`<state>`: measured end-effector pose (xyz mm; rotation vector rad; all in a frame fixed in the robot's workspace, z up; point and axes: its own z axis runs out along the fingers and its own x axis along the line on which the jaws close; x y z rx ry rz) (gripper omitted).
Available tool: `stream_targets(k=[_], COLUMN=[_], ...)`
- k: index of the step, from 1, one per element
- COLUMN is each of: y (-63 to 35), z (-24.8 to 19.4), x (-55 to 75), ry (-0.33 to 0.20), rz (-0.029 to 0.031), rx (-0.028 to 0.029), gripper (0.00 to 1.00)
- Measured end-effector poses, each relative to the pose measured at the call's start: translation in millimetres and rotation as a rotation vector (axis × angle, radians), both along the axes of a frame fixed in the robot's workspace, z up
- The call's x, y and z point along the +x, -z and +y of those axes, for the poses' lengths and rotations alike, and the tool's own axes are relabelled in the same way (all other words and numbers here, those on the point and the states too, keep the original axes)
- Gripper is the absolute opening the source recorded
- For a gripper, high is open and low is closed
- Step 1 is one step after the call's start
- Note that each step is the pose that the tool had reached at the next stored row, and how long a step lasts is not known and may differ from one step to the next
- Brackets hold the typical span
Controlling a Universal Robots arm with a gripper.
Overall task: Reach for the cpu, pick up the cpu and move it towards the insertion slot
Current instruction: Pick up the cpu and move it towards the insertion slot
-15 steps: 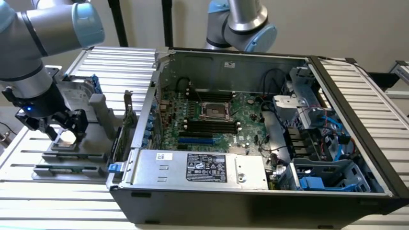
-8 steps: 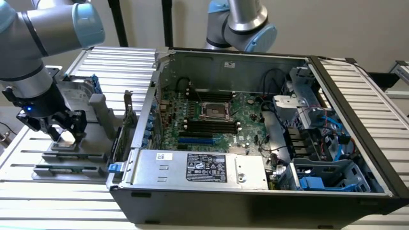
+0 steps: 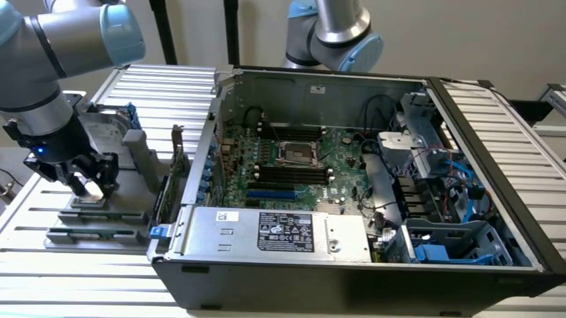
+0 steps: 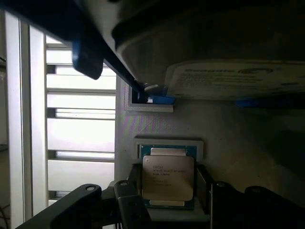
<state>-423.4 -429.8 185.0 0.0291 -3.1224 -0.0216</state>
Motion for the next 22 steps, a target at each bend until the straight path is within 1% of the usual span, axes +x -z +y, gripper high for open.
stream_targets(k=[10,14,18,22], y=[-0.6,-3.2,-9.7,-22.6], z=[0.0,0.0,0.0,0.0], x=[0.0,0.0,0.0,0.0], ry=[0.003,0.003,0.003,0.003], rz=[0.0003,0.0008,0.0012,0.0015], rx=[0.0,0.0,0.0,0.0], gripper=[0.55,0.55,0.55,0.55])
